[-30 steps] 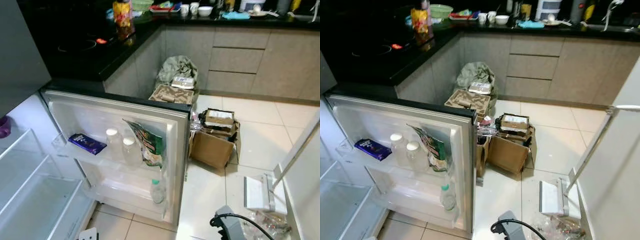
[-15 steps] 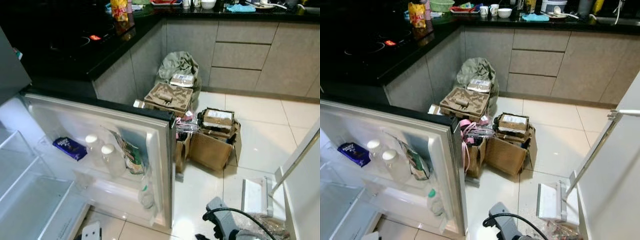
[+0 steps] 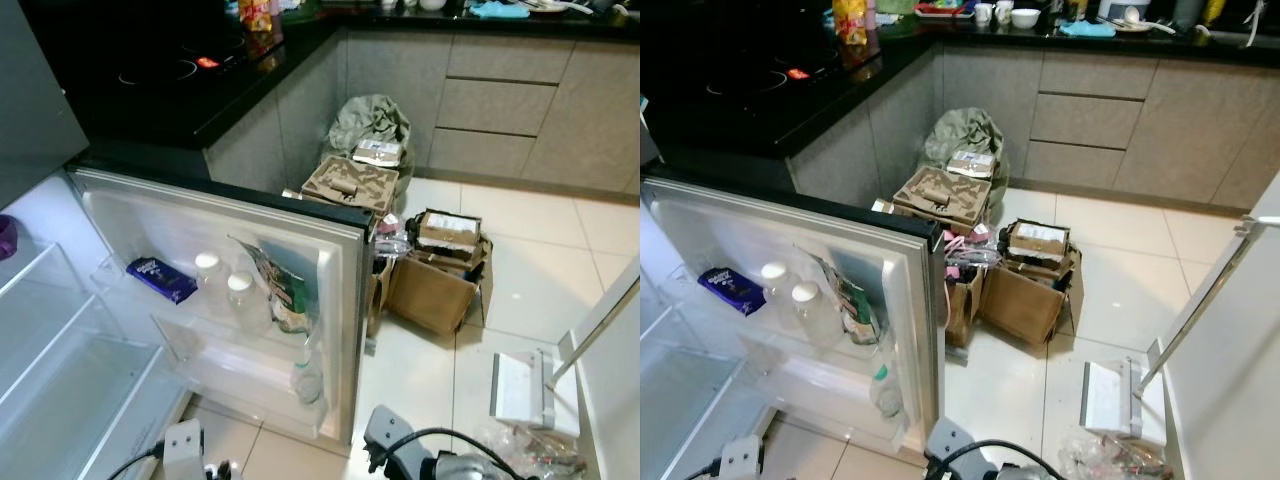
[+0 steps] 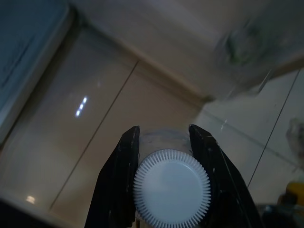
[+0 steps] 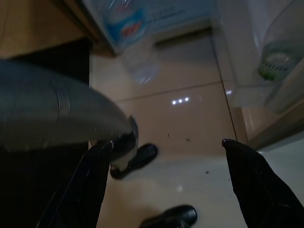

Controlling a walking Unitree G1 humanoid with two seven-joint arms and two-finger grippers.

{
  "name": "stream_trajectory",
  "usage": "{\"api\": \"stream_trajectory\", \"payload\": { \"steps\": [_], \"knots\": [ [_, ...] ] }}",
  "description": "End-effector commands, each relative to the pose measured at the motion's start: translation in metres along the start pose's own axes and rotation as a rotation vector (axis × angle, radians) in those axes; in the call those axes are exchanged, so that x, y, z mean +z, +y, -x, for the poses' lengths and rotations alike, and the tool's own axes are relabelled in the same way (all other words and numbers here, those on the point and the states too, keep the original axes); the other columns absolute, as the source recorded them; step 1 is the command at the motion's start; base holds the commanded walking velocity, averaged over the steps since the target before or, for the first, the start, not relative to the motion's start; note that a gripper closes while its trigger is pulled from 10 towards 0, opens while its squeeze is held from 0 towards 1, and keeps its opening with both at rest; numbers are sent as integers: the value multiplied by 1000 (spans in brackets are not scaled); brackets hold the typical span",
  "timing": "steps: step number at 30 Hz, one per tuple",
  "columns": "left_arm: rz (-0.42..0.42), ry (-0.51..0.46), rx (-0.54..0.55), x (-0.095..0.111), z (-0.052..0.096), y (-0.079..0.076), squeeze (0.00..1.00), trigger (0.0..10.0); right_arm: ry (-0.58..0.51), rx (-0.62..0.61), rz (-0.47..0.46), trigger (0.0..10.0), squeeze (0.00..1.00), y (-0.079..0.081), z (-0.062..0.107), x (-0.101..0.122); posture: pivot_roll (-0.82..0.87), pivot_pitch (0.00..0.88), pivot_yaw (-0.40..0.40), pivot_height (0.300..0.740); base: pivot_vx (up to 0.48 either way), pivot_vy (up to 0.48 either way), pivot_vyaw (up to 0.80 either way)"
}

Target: Restocking fridge

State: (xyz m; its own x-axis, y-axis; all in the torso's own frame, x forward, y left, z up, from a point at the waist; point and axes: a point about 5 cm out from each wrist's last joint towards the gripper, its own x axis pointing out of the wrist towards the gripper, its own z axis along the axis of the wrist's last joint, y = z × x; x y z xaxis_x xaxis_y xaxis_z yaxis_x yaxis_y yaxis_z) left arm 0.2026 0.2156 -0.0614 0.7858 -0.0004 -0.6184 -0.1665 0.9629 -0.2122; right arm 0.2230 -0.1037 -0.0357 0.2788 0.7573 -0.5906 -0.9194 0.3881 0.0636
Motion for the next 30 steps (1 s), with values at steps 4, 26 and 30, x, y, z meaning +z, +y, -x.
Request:
{"api": "stream_trajectory", "payload": {
  "steps": [4, 26, 30],
  "knots": [
    [-89, -148, -50, 43, -11, -7, 0, 10000, -20, -34, -12, 10000, 0, 2, -2, 0, -106, 100, 36, 740, 0, 0, 0],
    [-151, -290, -46, 78, -15, -10, 0, 10000, -103, 38, -17, 10000, 0, 2, -8, 23, -102, 104, 41, 680, 0, 0, 0],
    [-144, -297, -41, 79, -15, -9, 0, 10000, -116, 55, -5, 10000, 0, 2, -8, 27, -101, 104, 40, 660, 0, 0, 0]
  ]
}}
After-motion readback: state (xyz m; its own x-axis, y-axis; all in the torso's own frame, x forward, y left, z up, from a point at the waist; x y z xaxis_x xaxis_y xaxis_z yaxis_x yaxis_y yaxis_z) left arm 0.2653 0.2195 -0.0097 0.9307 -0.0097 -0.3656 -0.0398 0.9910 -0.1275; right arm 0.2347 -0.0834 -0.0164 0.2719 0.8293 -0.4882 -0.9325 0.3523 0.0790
